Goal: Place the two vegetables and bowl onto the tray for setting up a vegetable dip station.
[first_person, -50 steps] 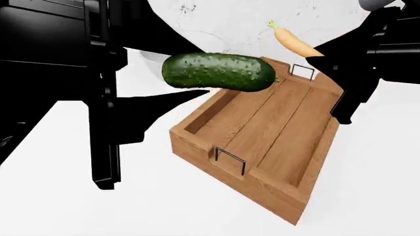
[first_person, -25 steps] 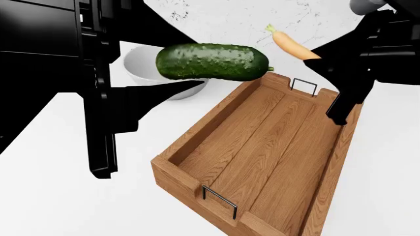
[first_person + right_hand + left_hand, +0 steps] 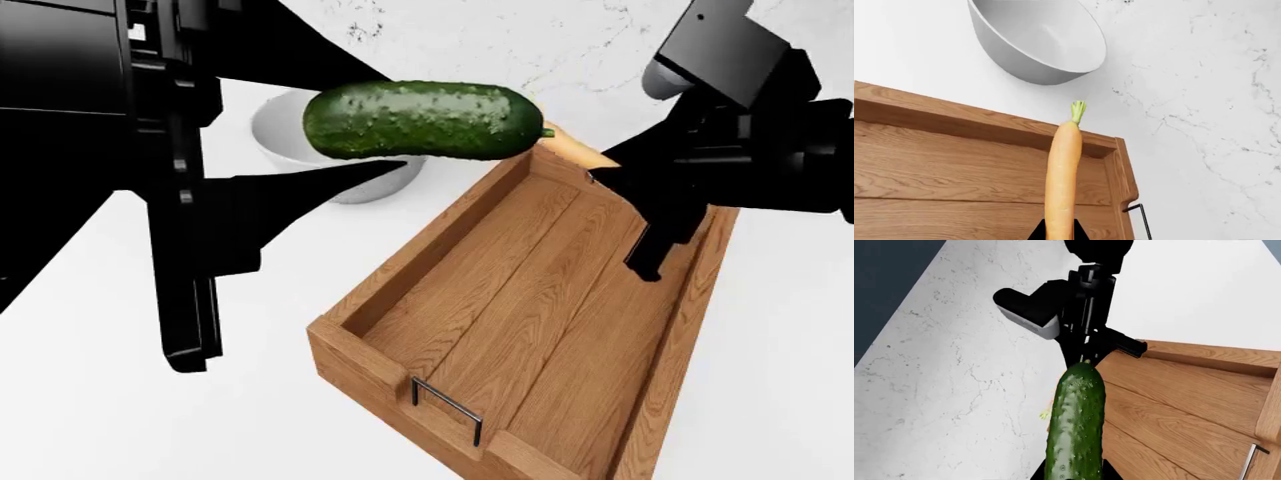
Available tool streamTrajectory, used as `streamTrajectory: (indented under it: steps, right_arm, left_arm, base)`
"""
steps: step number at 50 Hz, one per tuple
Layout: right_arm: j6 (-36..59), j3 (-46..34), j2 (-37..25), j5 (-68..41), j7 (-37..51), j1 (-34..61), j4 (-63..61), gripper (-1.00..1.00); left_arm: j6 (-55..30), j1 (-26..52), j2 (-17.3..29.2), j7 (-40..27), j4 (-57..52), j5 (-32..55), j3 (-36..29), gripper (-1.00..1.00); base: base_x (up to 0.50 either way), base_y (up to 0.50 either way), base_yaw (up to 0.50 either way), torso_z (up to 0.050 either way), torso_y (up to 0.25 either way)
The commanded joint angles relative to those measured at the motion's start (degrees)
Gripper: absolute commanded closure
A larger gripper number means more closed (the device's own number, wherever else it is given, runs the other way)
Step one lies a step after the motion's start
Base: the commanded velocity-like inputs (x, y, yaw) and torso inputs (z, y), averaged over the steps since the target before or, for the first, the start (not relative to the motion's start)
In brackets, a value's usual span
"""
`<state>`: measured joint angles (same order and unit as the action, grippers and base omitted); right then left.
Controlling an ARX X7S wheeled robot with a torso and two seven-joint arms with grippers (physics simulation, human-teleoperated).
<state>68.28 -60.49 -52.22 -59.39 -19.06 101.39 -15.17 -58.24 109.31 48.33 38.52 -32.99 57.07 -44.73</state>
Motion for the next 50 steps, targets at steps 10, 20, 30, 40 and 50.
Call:
streamTrajectory:
  steps: [10,20,30,40,50]
  right_arm:
    - [-3.1,-3.1,1.4,3.4,-0.7,-4.4,3.3,1.0]
    - [-1.6,-4.9,1.9,4.6,-1.6,-3.8,4.0,1.0]
    - [-1.2,-5.4,2.0,4.9,-2.1,-3.4,4.7,1.0]
    - [-0.2,-5.9,1.8,5.2,-1.6,-3.2,5.4,1.0]
    - [-0.5,-5.9,2.8,6.3,-0.4,-3.1,7.0,1.0]
  left_arm:
    - [0.2,0.2,0.5,-1.4,0.0,-0.1,1.2,1.0]
    - [1.5,-0.8,1.2,-1.0,0.5,-1.0,1.1,1.0]
    - [1.8,-1.0,1.1,-0.8,0.7,-1.5,0.9,1.0]
    - [2.0,-1.2,1.0,-0.9,0.6,-1.5,0.8,1.0]
    - [2.1,-1.6,1.2,-1.1,0.3,-1.2,1.0,1.0]
  base:
    - [0.0,0.0,0.0,0.0,0.0]
    - [0.0,0.0,0.0,0.0,0.001]
    - [0.0,0.0,0.0,0.0,0.0]
    - [0.0,0.0,0.0,0.001,0.001]
    - [0.0,0.0,0.0,0.0,0.0]
